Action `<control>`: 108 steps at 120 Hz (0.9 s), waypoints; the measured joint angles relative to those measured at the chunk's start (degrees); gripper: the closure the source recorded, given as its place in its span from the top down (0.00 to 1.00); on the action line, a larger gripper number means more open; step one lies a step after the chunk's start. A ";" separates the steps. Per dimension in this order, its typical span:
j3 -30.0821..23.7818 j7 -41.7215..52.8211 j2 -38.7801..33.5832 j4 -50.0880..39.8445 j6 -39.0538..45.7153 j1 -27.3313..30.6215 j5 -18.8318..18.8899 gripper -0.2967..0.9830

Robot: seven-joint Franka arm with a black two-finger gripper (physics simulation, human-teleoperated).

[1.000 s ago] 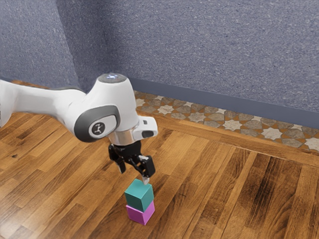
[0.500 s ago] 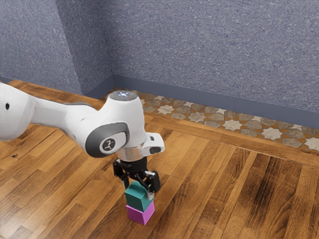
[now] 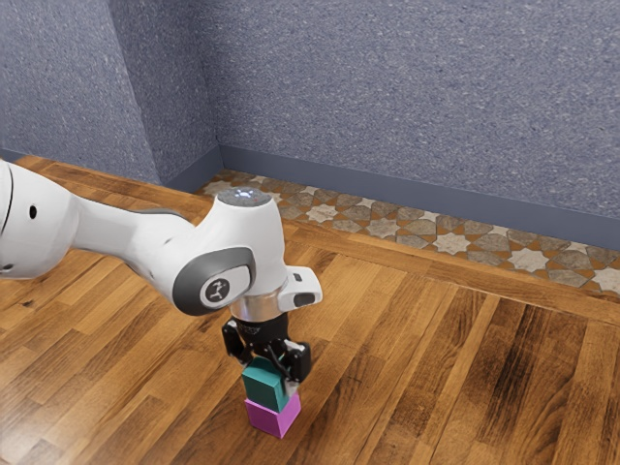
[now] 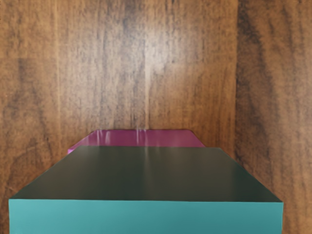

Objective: Pick up the blue block with one arm, and put the blue block on the table with one arm

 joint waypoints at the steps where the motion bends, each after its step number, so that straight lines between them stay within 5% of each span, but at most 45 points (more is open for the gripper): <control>1: 0.01 -0.02 0.00 -0.01 0.00 -0.01 0.01 0.62; 48: 0.43 -1.32 -0.43 0.88 0.09 -0.06 1.82 0.50; 82: 8.74 -0.55 -0.41 2.04 -0.03 -5.50 3.93 0.48; 108: 10.29 1.53 -0.18 2.92 -0.43 1.53 5.36 0.48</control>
